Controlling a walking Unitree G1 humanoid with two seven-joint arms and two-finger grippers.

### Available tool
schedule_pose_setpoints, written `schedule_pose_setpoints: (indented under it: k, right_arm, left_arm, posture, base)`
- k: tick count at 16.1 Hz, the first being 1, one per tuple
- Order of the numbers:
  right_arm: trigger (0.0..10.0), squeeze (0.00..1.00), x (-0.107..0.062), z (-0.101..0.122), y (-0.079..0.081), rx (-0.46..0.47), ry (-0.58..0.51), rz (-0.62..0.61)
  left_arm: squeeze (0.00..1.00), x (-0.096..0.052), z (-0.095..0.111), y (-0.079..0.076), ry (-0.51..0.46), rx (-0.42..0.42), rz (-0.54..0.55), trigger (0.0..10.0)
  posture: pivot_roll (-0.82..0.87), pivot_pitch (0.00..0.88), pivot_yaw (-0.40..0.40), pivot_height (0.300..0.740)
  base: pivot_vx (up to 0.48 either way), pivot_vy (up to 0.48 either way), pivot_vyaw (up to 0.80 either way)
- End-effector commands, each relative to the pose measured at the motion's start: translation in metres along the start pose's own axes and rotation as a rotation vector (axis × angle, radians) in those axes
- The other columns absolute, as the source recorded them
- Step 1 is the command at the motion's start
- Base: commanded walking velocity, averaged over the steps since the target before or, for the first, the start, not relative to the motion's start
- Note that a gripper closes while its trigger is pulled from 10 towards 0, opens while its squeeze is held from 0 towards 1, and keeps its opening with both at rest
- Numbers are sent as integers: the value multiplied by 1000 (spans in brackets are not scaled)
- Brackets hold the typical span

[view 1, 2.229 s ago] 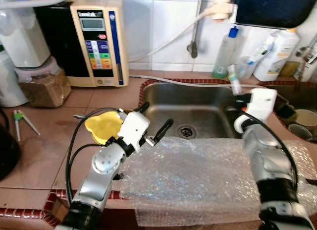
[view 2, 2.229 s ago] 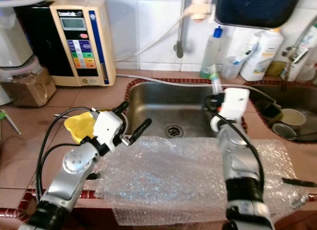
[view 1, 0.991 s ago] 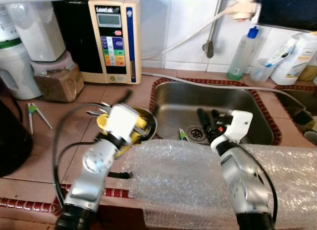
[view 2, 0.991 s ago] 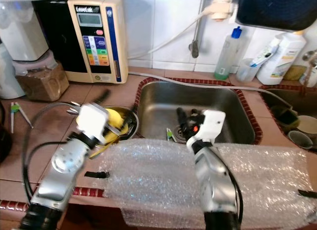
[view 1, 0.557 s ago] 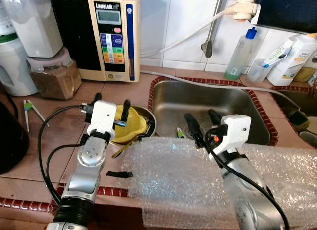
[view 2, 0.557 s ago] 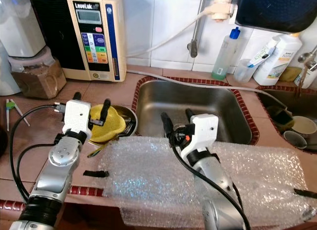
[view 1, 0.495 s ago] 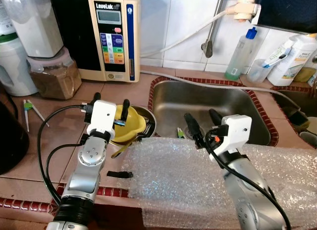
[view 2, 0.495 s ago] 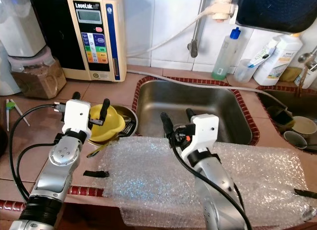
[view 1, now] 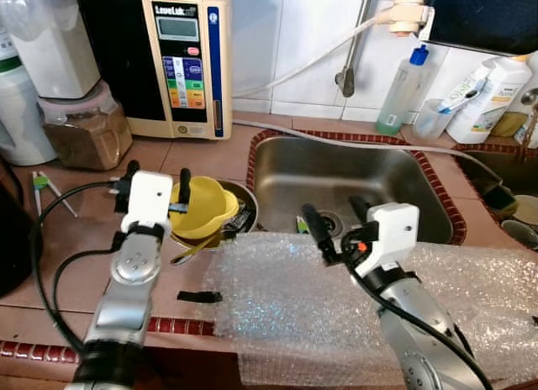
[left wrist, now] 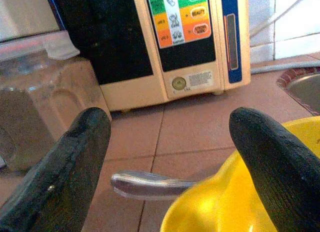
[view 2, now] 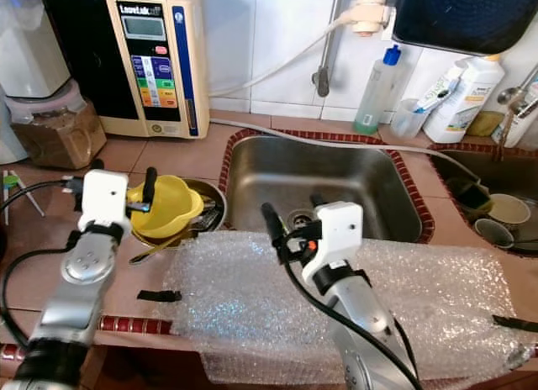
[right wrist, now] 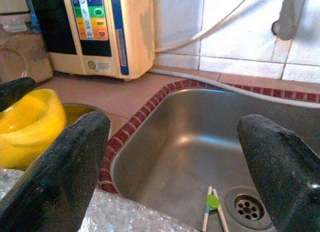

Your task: Kitchen organization

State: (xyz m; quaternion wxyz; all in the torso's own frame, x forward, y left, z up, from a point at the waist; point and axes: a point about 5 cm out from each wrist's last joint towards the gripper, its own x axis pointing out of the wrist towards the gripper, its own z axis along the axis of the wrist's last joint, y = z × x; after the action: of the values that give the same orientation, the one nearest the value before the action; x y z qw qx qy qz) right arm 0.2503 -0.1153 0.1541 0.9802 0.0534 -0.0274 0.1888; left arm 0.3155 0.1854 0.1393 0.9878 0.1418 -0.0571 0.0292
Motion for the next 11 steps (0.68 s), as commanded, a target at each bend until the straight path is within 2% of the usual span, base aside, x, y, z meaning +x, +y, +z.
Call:
schedule_pose_setpoints:
  k: [1, 3, 4, 6, 7, 9, 11]
  right_arm:
    - [10000, 1000, 1, 7, 1, -13, -16, 8]
    - [10000, 1000, 4, 8, 2, -4, -4, 35]
    - [10000, 1000, 6, 10, 4, -3, -4, 54]
    - [10000, 1000, 8, 7, 4, -3, 2, 55]
    - [10000, 1000, 8, 6, 4, 0, 2, 52]
    - [10000, 1000, 9, 7, 4, 10, -3, 49]
    - [10000, 1000, 9, 7, 3, 17, 0, 51]
  left_arm:
    - [0, 0, 4, 1, -6, -14, -13, 10000]
    - [0, -6, 2, -3, 32, -39, -98, 10000]
    - [0, -12, 9, -13, 16, -101, -209, 10000]
    - [0, -18, 15, -18, -26, -112, -264, 10000]
    - [0, -22, 21, -20, -65, -126, -281, 10000]
    - [0, -36, 34, -19, -165, -69, -274, 10000]
    - [0, -45, 33, -19, -165, -78, -282, 10000]
  posture:
    - [106, 0, -32, 740]
    - [117, 0, -34, 740]
    - [129, 0, -40, 740]
    - [145, 0, -45, 740]
    - [147, 0, -48, 740]
    - [156, 0, -58, 740]
    - [164, 0, -70, 740]
  base:
    - [0, 0, 0]
    - [0, 0, 0]
    - [0, 0, 0]
    - [0, 0, 0]
    - [0, 0, 0]
    - [0, 0, 0]
    - [0, 0, 0]
